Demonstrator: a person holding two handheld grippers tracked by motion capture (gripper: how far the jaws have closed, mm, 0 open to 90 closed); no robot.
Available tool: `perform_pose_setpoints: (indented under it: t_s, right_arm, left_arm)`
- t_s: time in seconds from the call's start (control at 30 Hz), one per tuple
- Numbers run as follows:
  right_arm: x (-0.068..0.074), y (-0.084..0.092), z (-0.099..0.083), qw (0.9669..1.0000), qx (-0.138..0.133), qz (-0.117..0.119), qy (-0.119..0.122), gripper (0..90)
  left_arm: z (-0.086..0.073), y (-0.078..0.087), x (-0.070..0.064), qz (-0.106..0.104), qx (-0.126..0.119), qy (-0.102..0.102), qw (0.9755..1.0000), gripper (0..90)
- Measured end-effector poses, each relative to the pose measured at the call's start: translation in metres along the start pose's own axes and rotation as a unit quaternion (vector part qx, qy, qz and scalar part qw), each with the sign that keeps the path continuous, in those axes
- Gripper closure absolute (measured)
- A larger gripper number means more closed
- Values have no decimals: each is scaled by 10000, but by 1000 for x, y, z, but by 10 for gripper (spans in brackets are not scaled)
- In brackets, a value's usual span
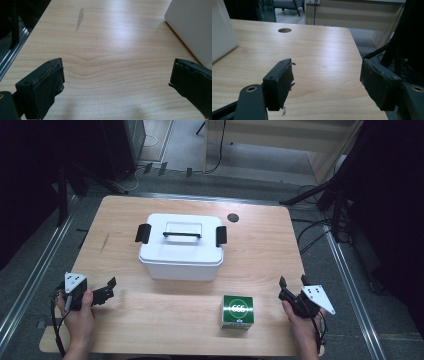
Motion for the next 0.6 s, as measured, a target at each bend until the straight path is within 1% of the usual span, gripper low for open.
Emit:
perform_pose_setpoints:
  t_s: [0.03,0.13,0.2,0.3,0.37,0.47,0.53,0.6]
  right_arm:
    - [0,-1,3,10000,14,19,23,262]
    - [0,-5,14,9998,0,18,195,262]
    - [-1,-10,23,9998,7,110,174,259]
    - [-2,-17,39,9997,0,159,204,259]
    - [0,-24,51,9992,142,191,314,251]
    - [2,-32,63,9987,191,193,428,252]
    - [6,-39,72,9980,237,265,522,251]
    - [11,-48,79,9967,372,365,630,253]
  left_arm:
    - [0,0,0,-2,-10,5,10000,0]
    - [0,1,0,-12,-14,12,10000,0]
    - [0,1,-1,-13,-14,-10,10000,0]
    - [-1,1,-1,-2,16,-72,10000,0]
    - [0,1,-1,12,-14,-33,10000,0]
    - [0,1,0,-2,-17,-1,10000,0]
    - [0,1,0,-7,-19,16,10000,0]
    - [0,1,0,-11,-22,12,10000,0]
Point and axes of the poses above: each handheld gripper's, and its own axes: y roughly backward along the jaws, z roughly out of its top, x roughly to its left, the point moved 4 cm from there along -y, roughly forward along the jaws, and after that the axes turned 8 degrees about -z, right-handed, at the moved point
